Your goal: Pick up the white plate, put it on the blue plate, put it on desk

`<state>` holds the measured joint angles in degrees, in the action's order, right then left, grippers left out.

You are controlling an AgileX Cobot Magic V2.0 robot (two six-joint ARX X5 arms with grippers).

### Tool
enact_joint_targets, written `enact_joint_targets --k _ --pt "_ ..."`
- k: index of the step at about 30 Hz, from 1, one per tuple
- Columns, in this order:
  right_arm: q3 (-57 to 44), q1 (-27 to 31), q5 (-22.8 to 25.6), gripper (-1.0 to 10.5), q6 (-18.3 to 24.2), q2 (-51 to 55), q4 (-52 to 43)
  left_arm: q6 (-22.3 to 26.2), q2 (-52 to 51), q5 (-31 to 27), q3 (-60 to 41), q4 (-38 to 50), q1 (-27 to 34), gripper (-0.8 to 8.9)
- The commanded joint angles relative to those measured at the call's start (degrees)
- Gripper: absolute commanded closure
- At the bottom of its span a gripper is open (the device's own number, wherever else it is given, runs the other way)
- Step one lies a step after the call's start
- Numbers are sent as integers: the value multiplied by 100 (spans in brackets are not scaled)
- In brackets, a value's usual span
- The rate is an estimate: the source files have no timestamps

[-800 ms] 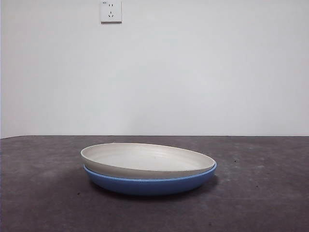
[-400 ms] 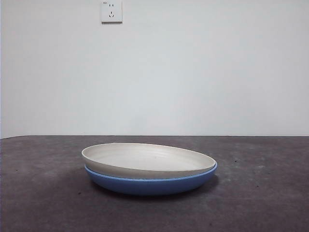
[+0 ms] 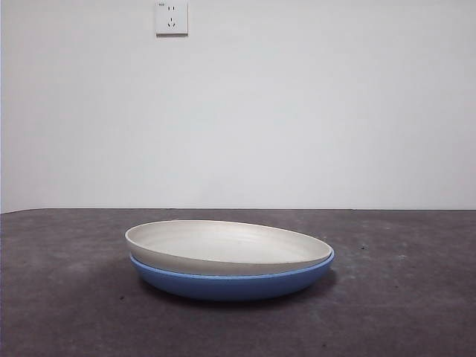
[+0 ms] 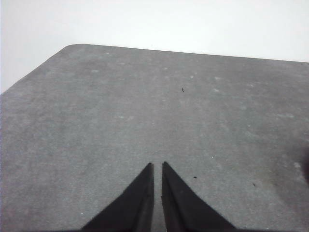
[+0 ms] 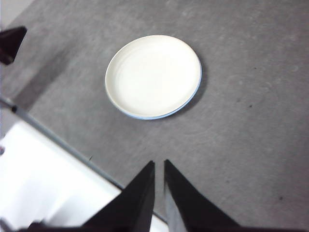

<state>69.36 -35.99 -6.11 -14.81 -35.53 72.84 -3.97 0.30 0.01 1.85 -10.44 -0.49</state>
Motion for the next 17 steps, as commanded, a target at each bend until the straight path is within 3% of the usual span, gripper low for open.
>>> enact_joint_targets --k 1,5,8,13,17 --pt "4 586 -22 917 654 122 -87 -11 -11 -7 -118 -28 0 786" --pt "-603 1788 -20 917 1298 623 -1080 -11 -11 -7 -118 -28 0 786" --pt "-1711 2645 -17 918 1578 1202 -2763 -11 -11 -7 -118 -28 0 786" --pt "-3886 3679 -26 917 1478 2199 -5545 -11 -11 -7 -118 -28 0 786" --pt "-5073 4076 26 918 1493 2671 -6531 -11 -11 -7 -118 -28 0 786"
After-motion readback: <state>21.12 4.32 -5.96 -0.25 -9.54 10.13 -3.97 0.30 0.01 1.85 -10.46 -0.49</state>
